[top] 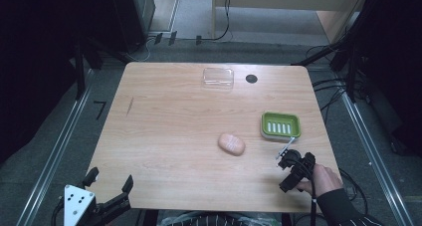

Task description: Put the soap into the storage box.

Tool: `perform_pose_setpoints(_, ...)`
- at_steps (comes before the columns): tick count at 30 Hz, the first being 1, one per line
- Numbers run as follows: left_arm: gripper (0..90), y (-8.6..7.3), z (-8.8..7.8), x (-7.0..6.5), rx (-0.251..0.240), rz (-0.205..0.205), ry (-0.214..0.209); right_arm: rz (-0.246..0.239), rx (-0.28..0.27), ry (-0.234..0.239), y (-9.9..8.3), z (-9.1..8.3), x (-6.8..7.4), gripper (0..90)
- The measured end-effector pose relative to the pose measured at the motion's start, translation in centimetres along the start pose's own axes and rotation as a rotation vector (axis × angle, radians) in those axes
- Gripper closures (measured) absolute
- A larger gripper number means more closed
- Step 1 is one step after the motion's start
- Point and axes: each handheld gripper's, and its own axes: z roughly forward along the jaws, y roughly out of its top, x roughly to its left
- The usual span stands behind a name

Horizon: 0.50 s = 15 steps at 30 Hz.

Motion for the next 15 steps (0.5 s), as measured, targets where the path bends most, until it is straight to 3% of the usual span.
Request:
perform_pose_setpoints(7, 7.2, 0.01, -0.01, 0.05, -0.002, -0.005, -0.002, -0.007, 0.002, -0.011, 0.06, 0.07, 0.08, 2.7)
perform_pose_setpoints(10, 7.2, 0.01, 0.11, -0.07, 0.010, 0.014, 0.002, -0.008, 0.000, -0.010, 0.18, -0.01, 0.22, 1.8)
perform_pose_setpoints(15, 7.2, -0.03, -0.02, 0.05, 0.002, -0.003, 0.006, -0.033, -0.003, -0.014, 0.69, -0.04, 0.60, 0.7)
